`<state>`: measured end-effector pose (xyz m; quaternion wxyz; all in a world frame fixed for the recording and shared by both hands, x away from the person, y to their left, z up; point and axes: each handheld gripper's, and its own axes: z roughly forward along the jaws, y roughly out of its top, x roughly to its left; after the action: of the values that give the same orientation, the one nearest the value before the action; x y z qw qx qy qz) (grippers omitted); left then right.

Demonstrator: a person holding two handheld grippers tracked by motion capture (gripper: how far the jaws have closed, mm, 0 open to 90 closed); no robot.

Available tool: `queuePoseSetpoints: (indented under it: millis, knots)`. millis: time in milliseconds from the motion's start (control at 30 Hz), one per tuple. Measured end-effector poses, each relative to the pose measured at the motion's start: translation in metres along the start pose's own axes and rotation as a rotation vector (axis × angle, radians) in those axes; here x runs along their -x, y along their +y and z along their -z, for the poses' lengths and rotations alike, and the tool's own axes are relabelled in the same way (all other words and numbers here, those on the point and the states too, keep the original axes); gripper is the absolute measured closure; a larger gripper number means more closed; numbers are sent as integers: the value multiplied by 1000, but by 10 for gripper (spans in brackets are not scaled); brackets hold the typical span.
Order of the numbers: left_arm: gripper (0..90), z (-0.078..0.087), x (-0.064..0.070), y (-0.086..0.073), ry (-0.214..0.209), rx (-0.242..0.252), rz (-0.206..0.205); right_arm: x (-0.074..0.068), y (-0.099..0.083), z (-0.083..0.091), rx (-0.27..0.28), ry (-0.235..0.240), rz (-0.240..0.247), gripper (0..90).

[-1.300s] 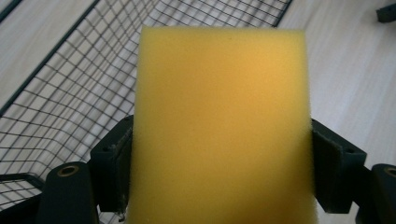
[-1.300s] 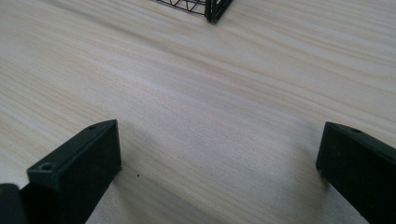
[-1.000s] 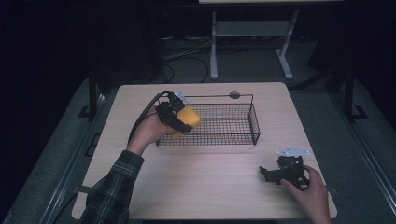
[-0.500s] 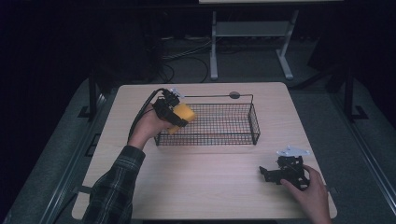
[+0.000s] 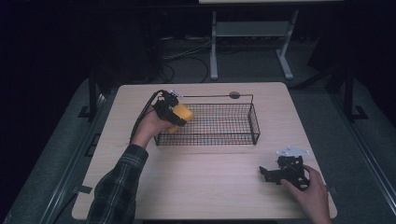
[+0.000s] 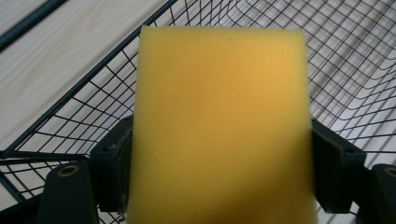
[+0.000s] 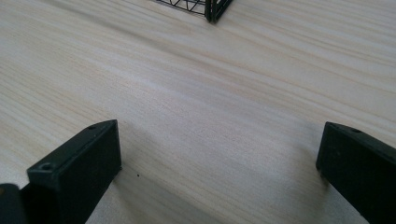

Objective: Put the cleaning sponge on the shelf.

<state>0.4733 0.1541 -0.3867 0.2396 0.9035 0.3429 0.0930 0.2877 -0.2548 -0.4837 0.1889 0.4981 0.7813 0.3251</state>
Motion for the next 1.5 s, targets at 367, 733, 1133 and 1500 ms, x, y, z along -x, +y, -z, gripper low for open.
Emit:
queuePoseSetpoints:
  millis: [367,733,1133,1500]
  knots:
    - [222,-15,-5,-4,8,-32,4,0,0,0,0,0,0,0]
    - [222,-26,-8,-6,9,-72,15,0,0,0,0,0,0,0]
    - [220,-29,-10,-10,12,-84,25,0,0,0,0,0,0,0]
    - [186,-29,-10,-9,4,-82,28,0,0,0,0,0,0,0]
